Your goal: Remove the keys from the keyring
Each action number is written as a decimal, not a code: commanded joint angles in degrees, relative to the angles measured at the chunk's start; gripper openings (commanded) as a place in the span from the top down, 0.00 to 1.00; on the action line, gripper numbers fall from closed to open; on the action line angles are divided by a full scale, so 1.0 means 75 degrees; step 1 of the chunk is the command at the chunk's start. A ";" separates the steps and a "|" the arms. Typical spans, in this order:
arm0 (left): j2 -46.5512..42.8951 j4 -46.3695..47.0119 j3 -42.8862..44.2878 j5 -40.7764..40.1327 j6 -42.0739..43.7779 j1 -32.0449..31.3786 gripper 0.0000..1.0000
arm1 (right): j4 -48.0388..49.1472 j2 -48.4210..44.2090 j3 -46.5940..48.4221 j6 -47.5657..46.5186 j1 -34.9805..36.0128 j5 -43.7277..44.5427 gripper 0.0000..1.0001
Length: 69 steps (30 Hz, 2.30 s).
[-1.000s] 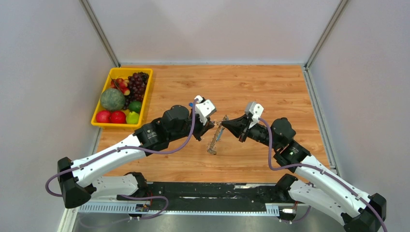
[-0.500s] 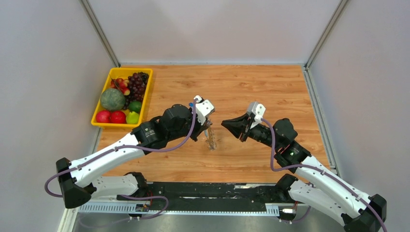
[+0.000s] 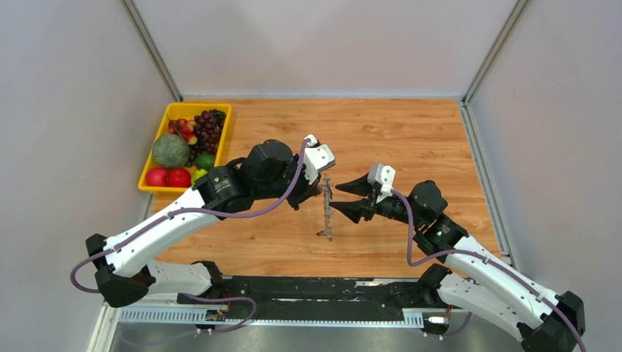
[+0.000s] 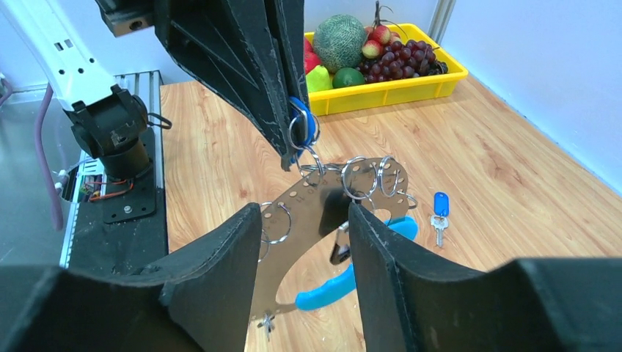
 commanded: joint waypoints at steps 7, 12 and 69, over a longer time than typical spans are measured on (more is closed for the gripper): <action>0.0225 -0.1130 0.0861 0.0304 0.0740 -0.0023 1.00 | 0.1441 0.0168 -0.0328 -0.0332 0.0025 -0.0592 0.51; 0.0262 -0.1168 0.0865 0.0406 0.0854 -0.0053 1.00 | 0.1449 0.0442 -0.0126 -0.0407 0.0037 -0.0986 0.58; -0.0208 -0.1110 0.0493 -0.0360 0.0693 -0.0488 1.00 | 0.1537 0.0002 -0.0123 -0.0047 0.0509 0.0071 1.00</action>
